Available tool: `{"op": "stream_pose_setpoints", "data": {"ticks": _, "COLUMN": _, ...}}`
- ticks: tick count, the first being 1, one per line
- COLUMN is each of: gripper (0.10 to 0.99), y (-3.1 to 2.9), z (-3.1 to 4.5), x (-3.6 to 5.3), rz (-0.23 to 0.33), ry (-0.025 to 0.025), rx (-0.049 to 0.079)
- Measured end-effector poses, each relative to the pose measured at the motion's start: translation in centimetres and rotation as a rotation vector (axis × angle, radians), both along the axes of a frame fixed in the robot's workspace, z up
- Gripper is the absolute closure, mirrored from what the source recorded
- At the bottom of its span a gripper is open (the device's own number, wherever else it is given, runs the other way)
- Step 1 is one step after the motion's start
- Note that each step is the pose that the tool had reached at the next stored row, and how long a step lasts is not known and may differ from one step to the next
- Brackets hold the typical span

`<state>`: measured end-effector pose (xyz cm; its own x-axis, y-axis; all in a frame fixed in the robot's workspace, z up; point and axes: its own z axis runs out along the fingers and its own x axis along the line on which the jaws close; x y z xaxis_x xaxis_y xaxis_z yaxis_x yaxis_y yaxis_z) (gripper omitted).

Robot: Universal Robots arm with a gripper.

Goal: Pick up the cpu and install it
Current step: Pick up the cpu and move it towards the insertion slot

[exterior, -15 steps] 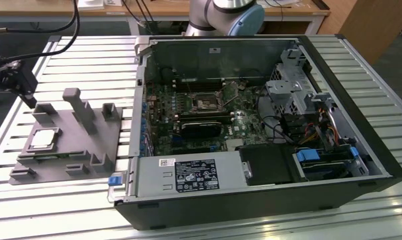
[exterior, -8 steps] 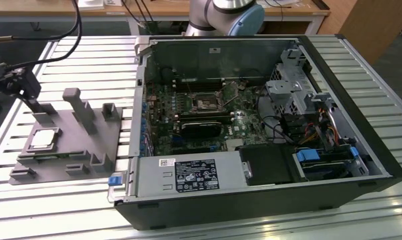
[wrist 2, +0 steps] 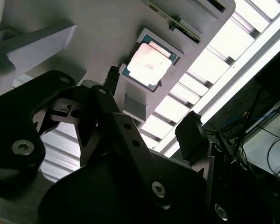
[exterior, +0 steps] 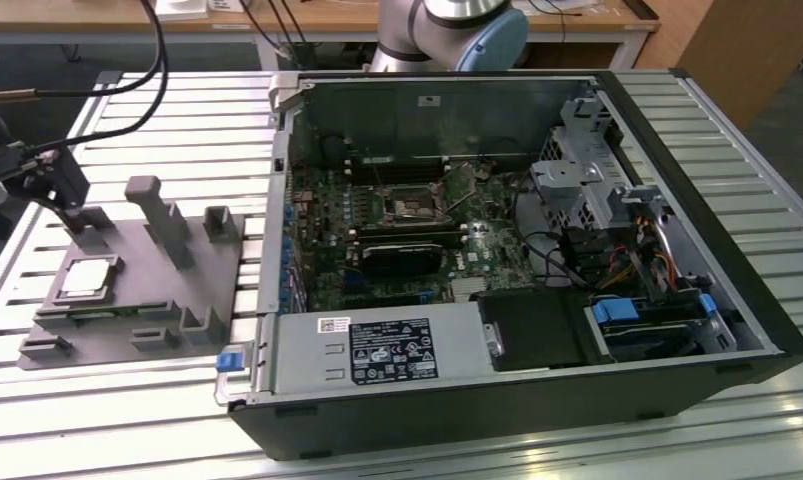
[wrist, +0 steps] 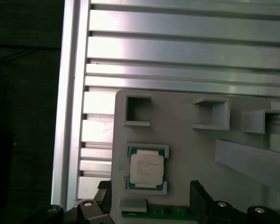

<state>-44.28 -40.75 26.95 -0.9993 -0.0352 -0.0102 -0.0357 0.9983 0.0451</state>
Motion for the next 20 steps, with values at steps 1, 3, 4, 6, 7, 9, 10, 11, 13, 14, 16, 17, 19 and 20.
{"op": "stream_pose_setpoints", "data": {"ticks": 1, "gripper": 0.325, "y": 0.00, "z": -0.18, "x": 0.00, "rz": 0.000, "ry": 0.0001, "rx": 0.000}}
{"op": "stream_pose_setpoints", "data": {"ticks": 3, "gripper": 0.325, "y": 0.00, "z": -0.54, "x": 0.00, "rz": 0.000, "ry": 0.0003, "rx": 0.000}}
{"op": "stream_pose_setpoints", "data": {"ticks": 4, "gripper": 0.325, "y": 0.00, "z": -0.72, "x": 0.00, "rz": 0.000, "ry": 0.0003, "rx": 0.000}}
{"op": "stream_pose_setpoints", "data": {"ticks": 6, "gripper": 0.325, "y": 0.00, "z": -1.08, "x": 0.00, "rz": 0.000, "ry": 0.0011, "rx": 0.000}}
{"op": "stream_pose_setpoints", "data": {"ticks": 7, "gripper": 0.325, "y": 0.00, "z": -1.27, "x": 0.00, "rz": 0.001, "ry": 0.0015, "rx": 0.000}}
{"op": "stream_pose_setpoints", "data": {"ticks": 9, "gripper": 0.325, "y": 0.00, "z": -1.62, "x": 0.00, "rz": 0.001, "ry": 0.0017, "rx": 0.000}}
{"op": "stream_pose_setpoints", "data": {"ticks": 10, "gripper": 0.325, "y": 0.00, "z": -1.80, "x": 0.00, "rz": 0.001, "ry": 0.0017, "rx": 0.000}}
{"op": "stream_pose_setpoints", "data": {"ticks": 11, "gripper": 0.325, "y": -0.02, "z": -1.95, "x": 0.00, "rz": 0.001, "ry": 0.0017, "rx": 0.000}}
{"op": "stream_pose_setpoints", "data": {"ticks": 13, "gripper": 0.325, "y": -0.09, "z": -2.19, "x": 0.00, "rz": 0.001, "ry": 0.0017, "rx": 0.000}}
{"op": "stream_pose_setpoints", "data": {"ticks": 14, "gripper": 0.325, "y": -0.11, "z": -2.32, "x": 0.00, "rz": 0.001, "ry": 0.0016, "rx": 0.000}}
{"op": "stream_pose_setpoints", "data": {"ticks": 16, "gripper": 0.325, "y": -0.11, "z": -2.66, "x": 0.00, "rz": 0.000, "ry": 0.0016, "rx": 0.000}}
{"op": "stream_pose_setpoints", "data": {"ticks": 17, "gripper": 0.325, "y": -0.11, "z": -2.84, "x": 0.00, "rz": -0.001, "ry": 0.0018, "rx": 0.000}}
{"op": "stream_pose_setpoints", "data": {"ticks": 19, "gripper": 0.325, "y": -0.11, "z": -3.20, "x": 0.01, "rz": -0.002, "ry": 0.0017, "rx": 0.000}}
{"op": "stream_pose_setpoints", "data": {"ticks": 20, "gripper": 0.325, "y": -0.11, "z": -3.38, "x": 0.01, "rz": -0.002, "ry": 0.0017, "rx": 0.000}}
